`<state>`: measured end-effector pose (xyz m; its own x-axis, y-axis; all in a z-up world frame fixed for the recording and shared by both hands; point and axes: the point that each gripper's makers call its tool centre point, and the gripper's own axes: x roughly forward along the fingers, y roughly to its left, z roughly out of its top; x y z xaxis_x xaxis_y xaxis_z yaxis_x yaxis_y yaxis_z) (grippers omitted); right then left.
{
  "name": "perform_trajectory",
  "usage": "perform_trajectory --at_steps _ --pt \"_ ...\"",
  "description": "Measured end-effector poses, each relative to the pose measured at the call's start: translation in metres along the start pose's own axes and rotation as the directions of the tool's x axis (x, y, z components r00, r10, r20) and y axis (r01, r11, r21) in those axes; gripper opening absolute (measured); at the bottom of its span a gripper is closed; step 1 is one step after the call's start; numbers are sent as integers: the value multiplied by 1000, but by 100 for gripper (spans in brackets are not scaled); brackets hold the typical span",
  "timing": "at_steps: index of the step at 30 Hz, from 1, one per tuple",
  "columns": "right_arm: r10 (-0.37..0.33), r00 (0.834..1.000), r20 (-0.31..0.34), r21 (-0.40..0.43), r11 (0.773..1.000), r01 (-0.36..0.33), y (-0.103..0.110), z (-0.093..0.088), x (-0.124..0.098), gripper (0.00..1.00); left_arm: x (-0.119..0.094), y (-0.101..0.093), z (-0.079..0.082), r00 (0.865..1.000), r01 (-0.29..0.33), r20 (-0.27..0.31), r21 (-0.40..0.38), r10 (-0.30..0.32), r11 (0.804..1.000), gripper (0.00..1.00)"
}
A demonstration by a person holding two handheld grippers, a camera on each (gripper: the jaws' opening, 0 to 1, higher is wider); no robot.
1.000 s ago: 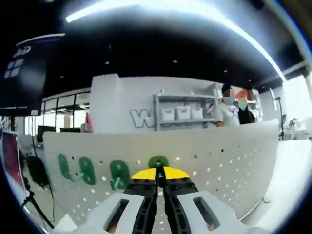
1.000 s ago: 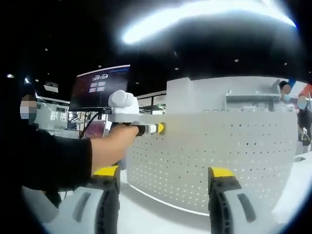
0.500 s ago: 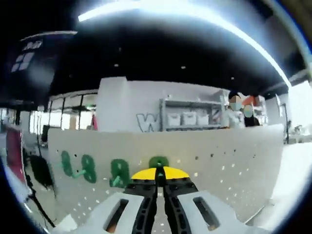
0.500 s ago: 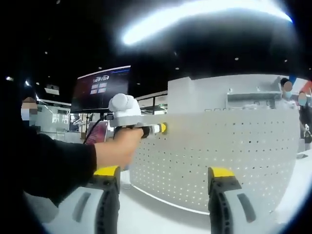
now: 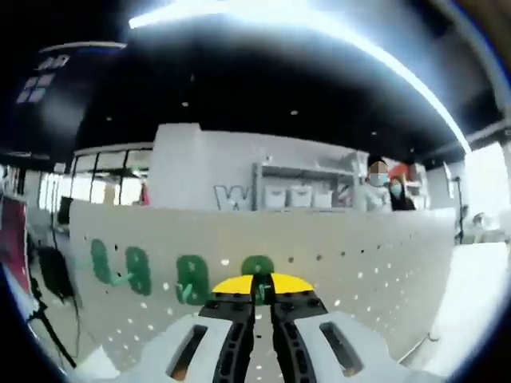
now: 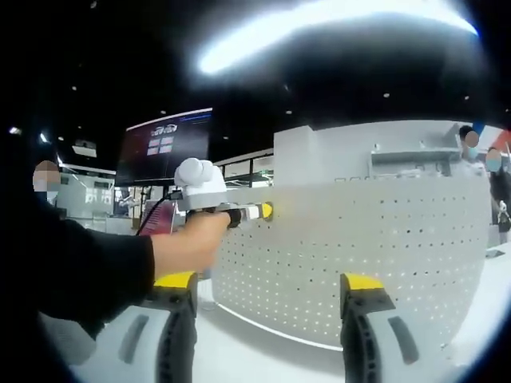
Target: Insert the hook assembly into the mounting plate slot until the hook locks in place.
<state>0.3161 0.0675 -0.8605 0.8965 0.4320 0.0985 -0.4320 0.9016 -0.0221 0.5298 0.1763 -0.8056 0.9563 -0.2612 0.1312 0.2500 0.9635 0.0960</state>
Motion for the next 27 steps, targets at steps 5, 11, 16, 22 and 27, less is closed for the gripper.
perform_trajectory --at_steps 5,11,16,22,27 --pt "2 1000 4 -3 1000 -2 1 1 -1 71 2 -1 0 1000 0 -22 34 0 999 5" --pt "-1 1000 7 -12 1000 1 1 2 -1 71 -2 3 2 1000 -3 -14 2 3 1000 16" --pt "3 1000 2 -23 1000 -3 3 1 -1 71 -9 1 3 1000 2 -17 10 -2 1000 25" --pt "-6 1000 3 -40 999 6 1 0 -1 70 -18 -9 6 998 60 -22 4 -60 998 30" --pt "-4 1000 6 -57 998 4 3 0 -1 70 -29 -15 14 995 100 -4 13 -100 995 33"
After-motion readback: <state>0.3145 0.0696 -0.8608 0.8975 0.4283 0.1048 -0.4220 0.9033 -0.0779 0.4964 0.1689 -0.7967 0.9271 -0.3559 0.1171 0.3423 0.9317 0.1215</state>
